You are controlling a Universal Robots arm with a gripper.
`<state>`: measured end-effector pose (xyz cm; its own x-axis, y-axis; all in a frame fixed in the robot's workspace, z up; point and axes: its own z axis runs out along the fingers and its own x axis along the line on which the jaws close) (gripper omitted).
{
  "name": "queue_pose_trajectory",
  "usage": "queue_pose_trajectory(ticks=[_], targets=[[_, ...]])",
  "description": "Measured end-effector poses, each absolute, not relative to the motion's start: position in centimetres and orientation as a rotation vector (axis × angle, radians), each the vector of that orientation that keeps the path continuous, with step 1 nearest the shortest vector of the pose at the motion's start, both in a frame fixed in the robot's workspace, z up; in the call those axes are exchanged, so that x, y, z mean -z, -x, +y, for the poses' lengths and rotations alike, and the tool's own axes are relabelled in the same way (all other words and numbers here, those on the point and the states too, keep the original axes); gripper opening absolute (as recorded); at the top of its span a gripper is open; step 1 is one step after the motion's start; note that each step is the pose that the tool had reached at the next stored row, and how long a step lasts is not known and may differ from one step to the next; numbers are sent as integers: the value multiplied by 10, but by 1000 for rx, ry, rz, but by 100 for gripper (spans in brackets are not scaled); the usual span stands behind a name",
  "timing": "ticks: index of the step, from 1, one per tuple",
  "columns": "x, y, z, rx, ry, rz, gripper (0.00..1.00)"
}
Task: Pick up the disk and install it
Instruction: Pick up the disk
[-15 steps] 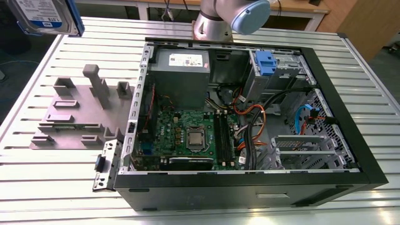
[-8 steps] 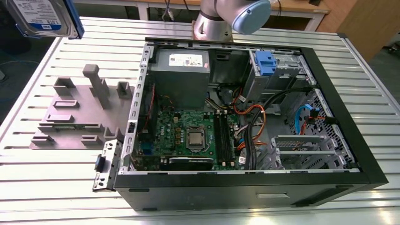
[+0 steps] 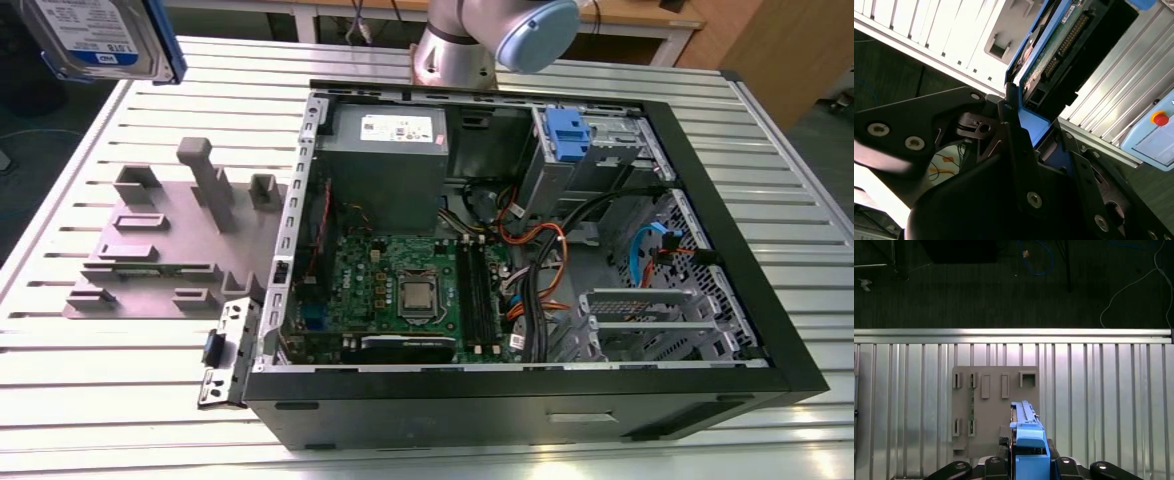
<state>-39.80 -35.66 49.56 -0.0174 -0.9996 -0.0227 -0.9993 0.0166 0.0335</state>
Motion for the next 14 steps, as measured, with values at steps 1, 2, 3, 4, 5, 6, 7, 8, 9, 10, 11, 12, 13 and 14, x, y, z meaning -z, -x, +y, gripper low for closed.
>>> queue_pose_trajectory(ticks=[1,2,3,4,5,6,7,8,9,10,11,12,13,14], targets=[[-496,397,-357,62,-2197,-2235,36],[-496,396,-357,62,-2197,-2235,36],[-496,395,-357,62,-2197,-2235,36],[-496,395,-357,62,-2197,-2235,36],[-496,394,-357,62,-2197,-2235,36],[-496,393,-357,62,-2197,-2235,36],[-496,392,-357,62,-2197,-2235,36],[-496,392,-357,62,-2197,-2235,36],[-496,391,-357,62,-2197,-2235,36],[-496,391,-357,62,-2197,-2235,36],[-496,390,-357,62,-2197,-2235,36],[-496,389,-357,62,-2197,-2235,36],[-496,389,-357,62,-2197,-2235,36],[-496,388,-357,62,-2197,-2235,36]])
